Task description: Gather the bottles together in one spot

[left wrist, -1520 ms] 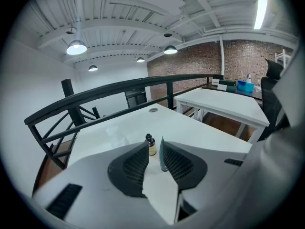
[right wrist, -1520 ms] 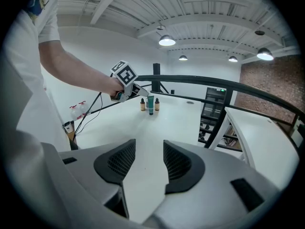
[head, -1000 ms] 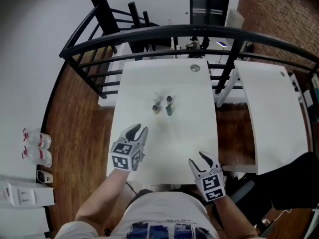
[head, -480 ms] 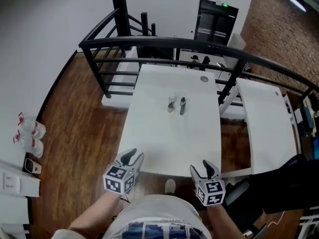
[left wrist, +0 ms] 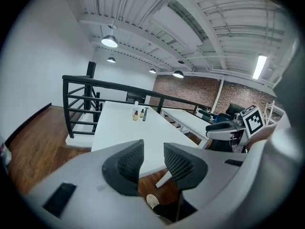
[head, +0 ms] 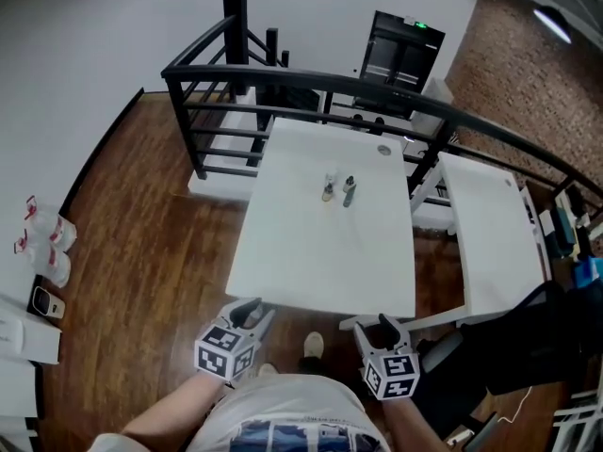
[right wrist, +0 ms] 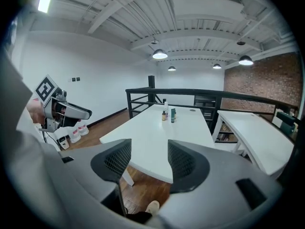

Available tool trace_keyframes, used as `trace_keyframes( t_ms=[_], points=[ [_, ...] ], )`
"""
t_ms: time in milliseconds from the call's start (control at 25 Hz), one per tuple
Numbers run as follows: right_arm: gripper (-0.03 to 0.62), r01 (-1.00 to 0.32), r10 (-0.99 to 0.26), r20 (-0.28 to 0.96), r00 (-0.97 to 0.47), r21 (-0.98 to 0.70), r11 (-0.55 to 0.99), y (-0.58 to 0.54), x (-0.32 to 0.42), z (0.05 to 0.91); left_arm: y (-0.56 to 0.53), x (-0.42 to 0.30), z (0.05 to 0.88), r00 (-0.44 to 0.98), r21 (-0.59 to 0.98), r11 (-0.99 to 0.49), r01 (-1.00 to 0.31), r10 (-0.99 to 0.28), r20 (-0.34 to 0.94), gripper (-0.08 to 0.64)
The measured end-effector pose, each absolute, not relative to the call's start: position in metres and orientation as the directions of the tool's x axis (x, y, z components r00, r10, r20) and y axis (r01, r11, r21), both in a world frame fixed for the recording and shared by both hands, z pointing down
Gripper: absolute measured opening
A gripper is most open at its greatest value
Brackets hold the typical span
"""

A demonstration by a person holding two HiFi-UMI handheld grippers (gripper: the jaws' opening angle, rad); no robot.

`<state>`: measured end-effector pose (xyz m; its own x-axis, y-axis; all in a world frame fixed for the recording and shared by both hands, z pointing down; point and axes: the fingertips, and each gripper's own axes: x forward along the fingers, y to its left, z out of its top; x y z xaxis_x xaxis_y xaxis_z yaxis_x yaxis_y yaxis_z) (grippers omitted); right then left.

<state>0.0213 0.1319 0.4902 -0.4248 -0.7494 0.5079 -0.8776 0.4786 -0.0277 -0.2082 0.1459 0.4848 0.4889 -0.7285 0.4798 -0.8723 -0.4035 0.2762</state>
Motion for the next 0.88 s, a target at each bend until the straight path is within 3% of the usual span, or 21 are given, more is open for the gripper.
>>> trace_keyframes(
  t_ms=[560, 880],
  points=[
    [0.262, -0.861, -0.746, 0.468, -0.473, -0.065, 0.505, 0.180, -0.001, 0.473, 0.196, -0.237, 0.471, 0.462, 0.284, -0.369, -0.885, -0.769, 0.442, 0.114],
    [0.260, -0.891, -0.777, 0.452, -0.438, -0.103, 0.442, 0.191, 0.002, 0.468, 0.218, -0.249, 0.474, 0.445, 0.263, -0.360, -0.895, -0.771, 0.457, 0.115]
  ],
)
